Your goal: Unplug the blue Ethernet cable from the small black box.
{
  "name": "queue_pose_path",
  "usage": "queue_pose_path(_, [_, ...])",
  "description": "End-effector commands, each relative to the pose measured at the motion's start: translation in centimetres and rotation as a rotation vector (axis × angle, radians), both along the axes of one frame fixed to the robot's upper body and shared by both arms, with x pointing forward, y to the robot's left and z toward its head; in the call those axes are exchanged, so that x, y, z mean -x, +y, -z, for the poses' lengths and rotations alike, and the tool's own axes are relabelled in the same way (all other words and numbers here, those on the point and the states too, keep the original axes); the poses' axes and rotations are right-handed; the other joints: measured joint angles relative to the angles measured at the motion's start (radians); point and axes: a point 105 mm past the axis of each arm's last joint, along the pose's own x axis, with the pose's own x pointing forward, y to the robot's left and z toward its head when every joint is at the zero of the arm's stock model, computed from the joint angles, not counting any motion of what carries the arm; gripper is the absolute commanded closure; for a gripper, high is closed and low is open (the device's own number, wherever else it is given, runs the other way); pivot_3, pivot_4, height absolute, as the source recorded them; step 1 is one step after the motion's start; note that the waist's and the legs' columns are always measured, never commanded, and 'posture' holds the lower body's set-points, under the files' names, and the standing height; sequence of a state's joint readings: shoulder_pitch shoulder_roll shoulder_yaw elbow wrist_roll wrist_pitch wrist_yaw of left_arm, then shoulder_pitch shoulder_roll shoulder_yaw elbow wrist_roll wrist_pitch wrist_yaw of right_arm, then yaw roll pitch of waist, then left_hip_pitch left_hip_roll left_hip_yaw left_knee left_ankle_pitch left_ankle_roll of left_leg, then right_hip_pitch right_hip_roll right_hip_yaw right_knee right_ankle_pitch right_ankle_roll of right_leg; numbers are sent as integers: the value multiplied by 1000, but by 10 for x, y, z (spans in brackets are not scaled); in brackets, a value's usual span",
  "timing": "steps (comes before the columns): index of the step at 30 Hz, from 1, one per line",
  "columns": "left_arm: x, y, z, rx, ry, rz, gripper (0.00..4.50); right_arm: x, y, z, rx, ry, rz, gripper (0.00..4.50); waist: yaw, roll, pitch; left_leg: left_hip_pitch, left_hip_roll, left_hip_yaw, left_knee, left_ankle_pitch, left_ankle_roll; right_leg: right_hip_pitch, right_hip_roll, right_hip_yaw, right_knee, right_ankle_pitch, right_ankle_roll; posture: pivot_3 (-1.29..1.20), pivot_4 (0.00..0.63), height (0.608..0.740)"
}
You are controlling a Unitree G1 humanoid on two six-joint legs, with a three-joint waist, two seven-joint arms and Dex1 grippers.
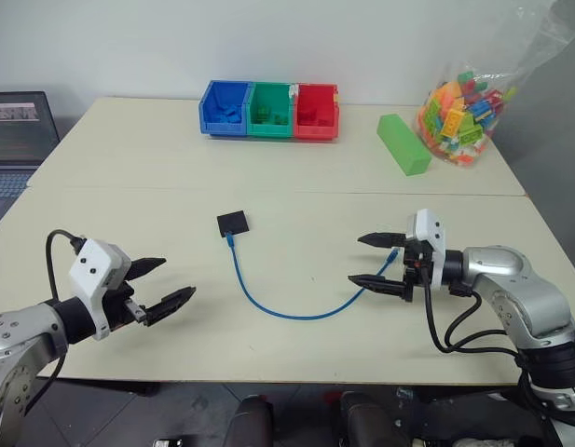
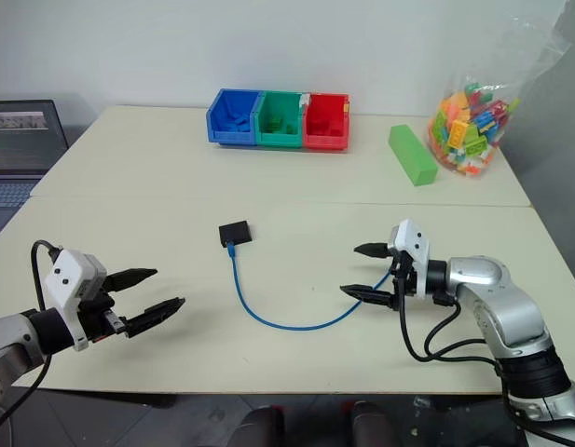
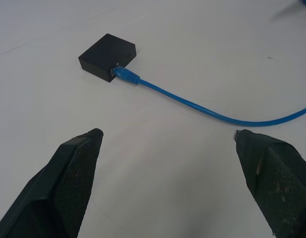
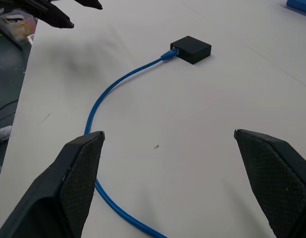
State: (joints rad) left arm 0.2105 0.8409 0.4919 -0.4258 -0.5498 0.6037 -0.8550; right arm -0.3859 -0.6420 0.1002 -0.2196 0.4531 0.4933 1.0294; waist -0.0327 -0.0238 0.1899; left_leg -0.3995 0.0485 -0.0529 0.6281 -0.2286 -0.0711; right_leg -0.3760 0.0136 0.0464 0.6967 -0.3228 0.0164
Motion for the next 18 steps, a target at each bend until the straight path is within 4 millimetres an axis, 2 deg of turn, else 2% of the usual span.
queue_pose_path(1, [1,0,-15,-8,-67,6,0,3,13,-9,-25,-37,-44,60,0,0,0,0,0,0,0,0,0,0,0,0,0,0,0,0,150,740])
queue_pose_path(4, [2,4,-19,0,-87,8,0,3,28,-7,-44,-45,-69,60,-1,0,0,0,0,0,0,0,0,0,0,0,0,0,0,0,150,740])
queue_pose_path(8, [9,21,-15,-42,-58,7,0,-1,76,3,-47,-71,-102,60,-7,0,0,0,2,1,0,0,0,-1,0,0,0,0,0,0,150,740])
queue_pose_path(14, [16,40,-11,-110,-22,32,0,-14,141,24,-7,-97,-58,60,-14,0,0,-1,2,1,-1,0,0,-4,0,-1,1,2,-4,0,150,740])
queue_pose_path(18, [16,43,-12,-111,-22,42,0,-19,177,32,23,-79,-11,60,-11,0,0,-2,1,2,-1,0,0,-5,0,-1,1,2,-5,0,150,740])
